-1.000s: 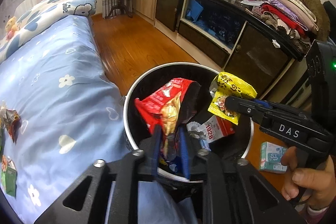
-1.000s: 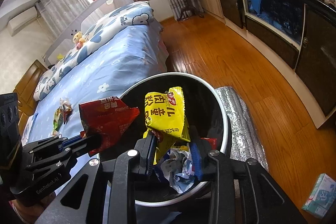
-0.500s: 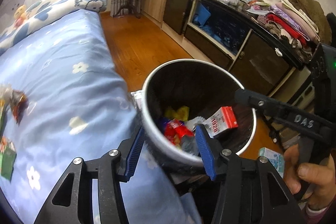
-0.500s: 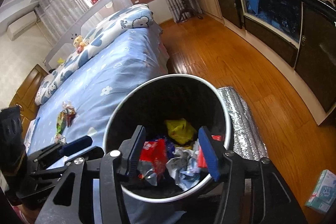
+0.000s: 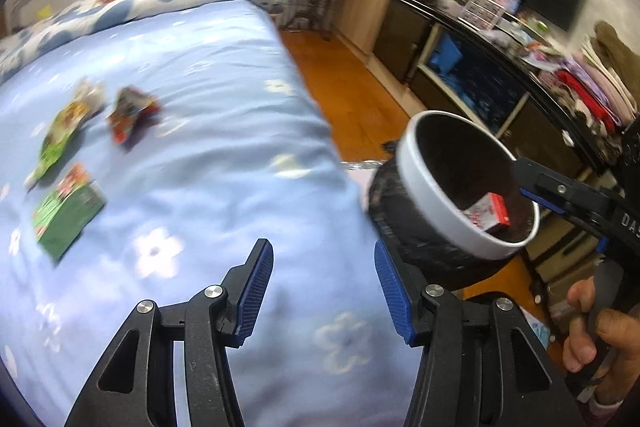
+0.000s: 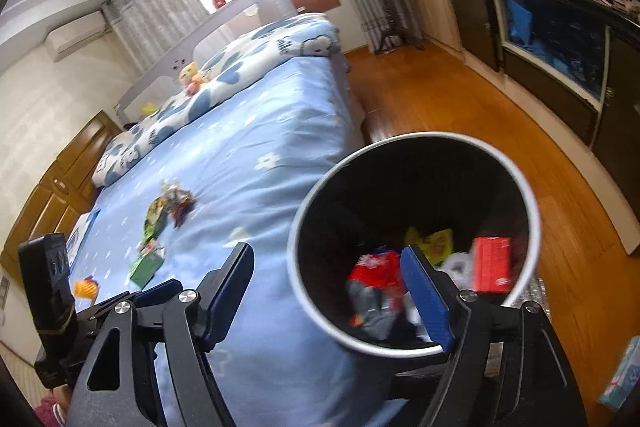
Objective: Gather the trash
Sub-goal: 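Move both tools back over the green carton and orange wrapper on the bed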
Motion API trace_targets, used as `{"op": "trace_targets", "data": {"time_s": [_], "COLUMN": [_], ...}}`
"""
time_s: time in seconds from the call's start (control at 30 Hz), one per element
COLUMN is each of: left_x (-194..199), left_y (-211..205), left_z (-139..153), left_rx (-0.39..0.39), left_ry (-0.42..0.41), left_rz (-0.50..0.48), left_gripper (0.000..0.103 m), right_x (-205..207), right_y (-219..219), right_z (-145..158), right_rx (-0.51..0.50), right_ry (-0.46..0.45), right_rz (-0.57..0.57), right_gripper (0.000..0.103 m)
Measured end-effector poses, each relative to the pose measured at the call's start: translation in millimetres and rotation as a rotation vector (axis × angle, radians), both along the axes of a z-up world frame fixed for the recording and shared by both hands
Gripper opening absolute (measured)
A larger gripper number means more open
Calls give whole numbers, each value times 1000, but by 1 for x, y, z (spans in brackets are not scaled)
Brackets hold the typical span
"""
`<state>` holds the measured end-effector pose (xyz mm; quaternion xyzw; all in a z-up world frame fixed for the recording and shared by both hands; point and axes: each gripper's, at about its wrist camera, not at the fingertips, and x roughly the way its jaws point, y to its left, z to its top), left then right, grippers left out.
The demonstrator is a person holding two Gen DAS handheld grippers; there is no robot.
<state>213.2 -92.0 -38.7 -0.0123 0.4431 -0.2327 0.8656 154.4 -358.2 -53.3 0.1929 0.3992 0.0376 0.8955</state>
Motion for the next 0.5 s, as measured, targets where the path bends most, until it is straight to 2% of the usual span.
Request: {"op": "trace_targets", "data": {"time_s": [0.2, 0.33, 0.5], "left_x": [-16, -25, -29], "left_y": [41, 67, 94], "left_z": [-1, 3, 7], "left_rx": [1, -3, -3], "left_ry": [3, -1, -8], "left_rz": [86, 141, 204], "left_gripper": [52, 53, 58], "right_x": [9, 14, 26], "right_y": [39, 63, 94], "right_z": [-3, -7, -14], "right_rx": [-4, -1, 7], "right_ry": [3, 5, 28], "right_rz": [77, 112, 171], "right_gripper": [78, 83, 85]}}
